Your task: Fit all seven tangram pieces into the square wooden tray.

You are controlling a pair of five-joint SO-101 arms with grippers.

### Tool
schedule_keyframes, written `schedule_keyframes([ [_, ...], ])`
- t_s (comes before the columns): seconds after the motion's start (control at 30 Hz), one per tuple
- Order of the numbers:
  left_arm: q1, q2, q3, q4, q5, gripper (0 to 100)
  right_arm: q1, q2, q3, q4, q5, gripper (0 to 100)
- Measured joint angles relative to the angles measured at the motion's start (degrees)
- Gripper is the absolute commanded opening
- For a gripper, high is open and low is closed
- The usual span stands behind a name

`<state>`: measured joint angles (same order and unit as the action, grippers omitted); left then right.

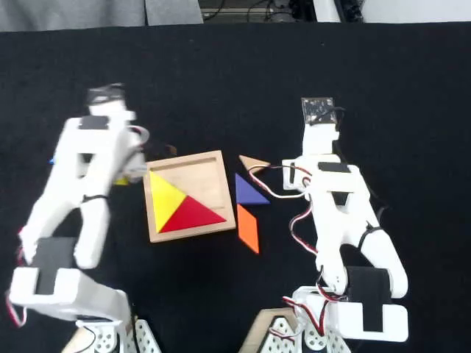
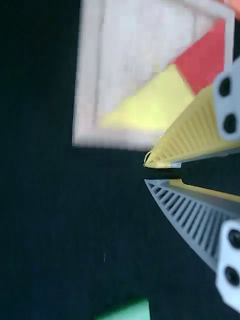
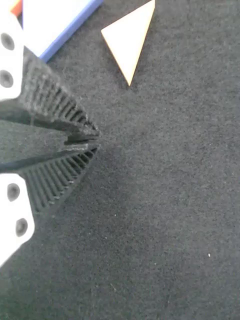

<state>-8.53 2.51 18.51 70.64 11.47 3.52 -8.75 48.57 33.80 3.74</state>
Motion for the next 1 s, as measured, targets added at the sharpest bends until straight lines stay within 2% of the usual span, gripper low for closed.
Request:
schedule_keyframes([
  [0.2,-6.8,-4.8,0.0,5.0,-10.4,5,0.0,0.0,0.0,0.0,0.0,1.1],
  [0.5,-9.4,-18.3,2.6,9.7,-17.1,5,0.0,0.0,0.0,0.0,0.0,1.1],
  [0.63,-4.0,-25.2,13.1,7.4,-17.5,5,0.0,0.0,0.0,0.0,0.0,1.1],
  [0.83,10.1,-32.4,30.1,1.3,-16.2,5,0.0,0.0,0.0,0.0,0.0,1.1],
  [1.0,13.8,-33.1,36.1,-2.6,-14.2,5,0.0,0.0,0.0,0.0,0.0,1.1],
])
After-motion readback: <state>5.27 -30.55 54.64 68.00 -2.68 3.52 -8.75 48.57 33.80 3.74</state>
